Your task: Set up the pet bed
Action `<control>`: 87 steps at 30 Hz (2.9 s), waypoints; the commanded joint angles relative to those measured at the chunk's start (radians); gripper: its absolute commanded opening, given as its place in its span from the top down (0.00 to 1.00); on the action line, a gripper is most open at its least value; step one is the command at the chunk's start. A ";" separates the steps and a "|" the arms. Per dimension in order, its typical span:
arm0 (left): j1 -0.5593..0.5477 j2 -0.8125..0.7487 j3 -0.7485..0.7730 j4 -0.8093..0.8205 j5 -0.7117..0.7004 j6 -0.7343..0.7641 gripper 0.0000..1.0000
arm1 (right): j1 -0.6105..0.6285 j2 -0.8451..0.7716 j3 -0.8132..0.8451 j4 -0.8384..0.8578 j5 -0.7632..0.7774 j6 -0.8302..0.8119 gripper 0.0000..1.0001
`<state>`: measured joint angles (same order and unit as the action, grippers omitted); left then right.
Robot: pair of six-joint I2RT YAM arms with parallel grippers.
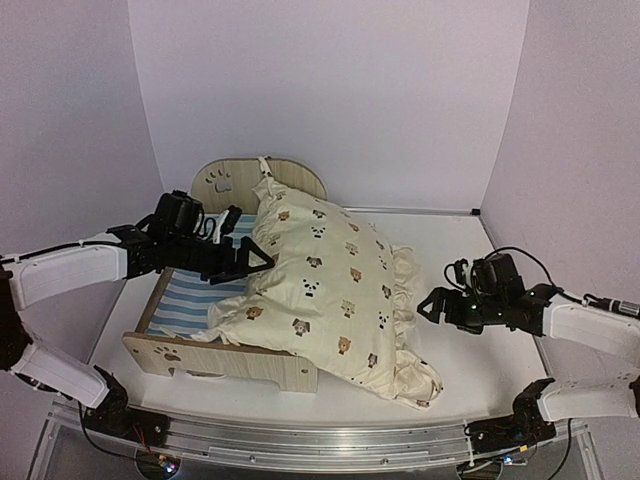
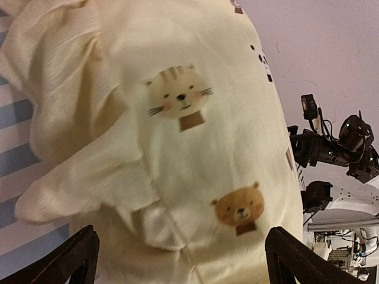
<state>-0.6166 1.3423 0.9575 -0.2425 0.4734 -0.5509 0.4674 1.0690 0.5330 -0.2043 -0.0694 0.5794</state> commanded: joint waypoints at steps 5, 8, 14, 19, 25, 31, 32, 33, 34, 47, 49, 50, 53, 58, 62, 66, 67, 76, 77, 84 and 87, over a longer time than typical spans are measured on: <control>-0.103 0.155 0.147 0.010 -0.113 0.003 0.23 | -0.203 0.227 -0.106 0.669 -0.469 0.299 0.02; -0.120 0.183 0.178 0.002 -0.138 0.005 0.79 | -0.231 0.383 -0.106 0.910 -0.547 0.413 0.02; -0.127 0.155 0.159 -0.108 -0.377 0.005 1.00 | -0.231 0.621 -0.023 1.191 -0.677 0.576 0.02; -0.125 0.140 0.074 -0.129 -0.513 -0.018 1.00 | -0.184 0.698 0.030 1.238 -0.722 0.593 0.02; -0.124 0.158 0.026 -0.105 -0.536 -0.036 1.00 | -0.112 0.750 0.081 1.265 -0.734 0.599 0.02; -0.124 0.138 0.034 -0.084 -0.510 -0.019 1.00 | -0.100 0.712 0.122 1.274 -0.748 0.643 0.37; -0.124 0.134 0.038 -0.079 -0.499 -0.012 1.00 | -0.100 0.696 0.130 1.270 -0.748 0.650 0.52; -0.124 0.124 0.044 -0.069 -0.481 0.000 1.00 | -0.098 0.688 0.140 1.266 -0.749 0.661 0.65; -0.125 0.116 0.050 -0.059 -0.451 0.013 1.00 | -0.098 0.675 0.156 1.260 -0.753 0.670 0.78; -0.124 -0.002 0.500 -0.372 -0.695 0.170 1.00 | 0.079 0.577 0.837 0.311 -0.619 0.244 1.00; -0.123 0.003 0.623 -0.440 -0.757 0.191 1.00 | 0.085 0.619 0.980 0.239 -0.610 0.243 1.00; -0.123 0.006 0.668 -0.471 -0.786 0.201 1.00 | 0.092 0.646 1.052 0.196 -0.601 0.234 1.00; -0.123 0.010 0.795 -0.539 -0.859 0.235 1.00 | 0.116 0.729 1.260 0.082 -0.585 0.213 1.00; -0.123 0.008 0.945 -0.610 -0.942 0.272 1.00 | 0.176 0.844 1.518 -0.066 -0.541 0.170 1.00; -0.123 -0.030 0.899 -0.600 -1.048 0.294 1.00 | 0.220 0.897 1.565 -0.092 -0.523 0.149 1.00; -0.113 -0.060 0.781 -0.588 -1.121 0.266 1.00 | 0.249 0.933 1.531 -0.093 -0.488 0.124 1.00; -0.105 -0.069 0.746 -0.592 -1.127 0.244 1.00 | 0.253 0.947 1.525 -0.092 -0.484 0.125 1.00; 0.057 -0.153 0.389 -0.545 -1.033 0.127 1.00 | 0.282 0.972 1.368 -0.072 -0.427 0.081 1.00; 0.084 -0.152 0.361 -0.529 -0.992 0.127 1.00 | 0.284 0.968 1.340 -0.058 -0.422 0.076 1.00; 0.141 -0.147 0.248 -0.486 -0.882 0.094 1.00 | 0.284 1.005 1.246 -0.017 -0.398 0.056 1.00; 0.141 -0.159 0.214 -0.488 -0.872 0.083 1.00 | 0.284 1.010 1.231 -0.017 -0.370 0.036 1.00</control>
<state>-0.4854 1.2322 1.1898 -0.8066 -0.3932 -0.4311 0.7580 2.0751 1.7757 -0.2670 -0.4794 0.6637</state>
